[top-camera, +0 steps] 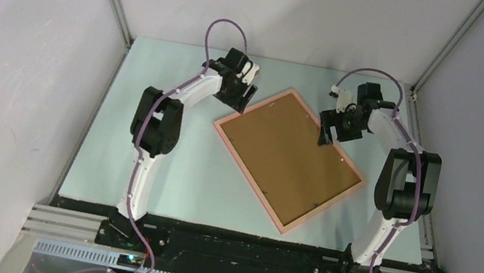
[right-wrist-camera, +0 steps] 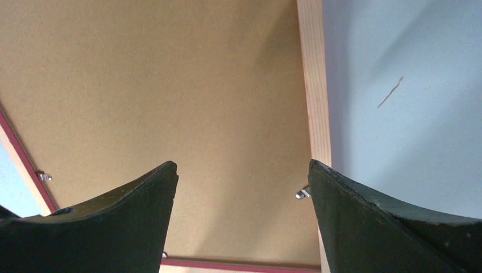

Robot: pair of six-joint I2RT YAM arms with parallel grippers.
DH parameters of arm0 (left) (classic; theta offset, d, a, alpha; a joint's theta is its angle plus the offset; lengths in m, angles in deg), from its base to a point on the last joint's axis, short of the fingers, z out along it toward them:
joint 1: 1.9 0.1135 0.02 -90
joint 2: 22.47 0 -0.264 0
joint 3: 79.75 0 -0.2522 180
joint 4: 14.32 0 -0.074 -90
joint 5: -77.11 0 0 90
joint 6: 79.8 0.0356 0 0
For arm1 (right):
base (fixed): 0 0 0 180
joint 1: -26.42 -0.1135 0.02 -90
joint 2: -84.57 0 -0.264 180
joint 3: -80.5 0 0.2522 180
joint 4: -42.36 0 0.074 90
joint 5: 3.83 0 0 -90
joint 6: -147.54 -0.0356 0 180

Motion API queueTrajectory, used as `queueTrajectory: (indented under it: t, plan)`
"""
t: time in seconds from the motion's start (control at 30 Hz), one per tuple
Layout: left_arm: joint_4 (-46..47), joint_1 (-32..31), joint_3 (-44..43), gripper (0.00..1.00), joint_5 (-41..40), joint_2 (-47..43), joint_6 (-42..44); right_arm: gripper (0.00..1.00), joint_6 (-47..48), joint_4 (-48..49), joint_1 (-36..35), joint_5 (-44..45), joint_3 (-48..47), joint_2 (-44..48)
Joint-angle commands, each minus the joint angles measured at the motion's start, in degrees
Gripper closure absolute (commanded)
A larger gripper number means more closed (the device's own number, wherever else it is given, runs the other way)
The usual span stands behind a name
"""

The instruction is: Put the photo into the frame

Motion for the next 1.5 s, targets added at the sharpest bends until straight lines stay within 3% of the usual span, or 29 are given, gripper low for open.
queueTrajectory:
  t: [0.0, 0.57, 0.7, 0.87, 1.13, 1.47]
  plan:
    - [-0.7, 0.6, -4.1, 0.27, -0.4, 1.5, 0.6, 0.13, -0.5, 1.1, 1.0, -1.8, 2.7, 5.2]
    - [-1.9, 0.8, -3.0, 0.52, 6.0, 4.0, 0.5, 0.19, -1.2, -0.2, 2.8, -3.8, 7.2, 11.3]
    - [-1.9, 1.6, -2.3, 0.63, 7.4, 3.8, 0.1, 0.2, -1.3, -0.2, 3.1, -3.9, 8.4, 12.2]
    - [-1.9, 2.9, -0.5, 0.84, 9.8, 2.9, -1.1, 0.21, -1.6, 0.1, 3.5, -3.9, 10.0, 13.4]
    - [-1.8, 6.3, 8.2, 0.99, 12.8, -2.0, -3.6, 0.2, -3.6, 2.3, 4.3, -2.7, 13.5, 15.3]
    - [2.6, 7.0, 30.3, 1.0, 9.9, -14.2, -8.2, 0.16, -7.6, 2.9, 7.5, 6.0, 15.0, 16.8]
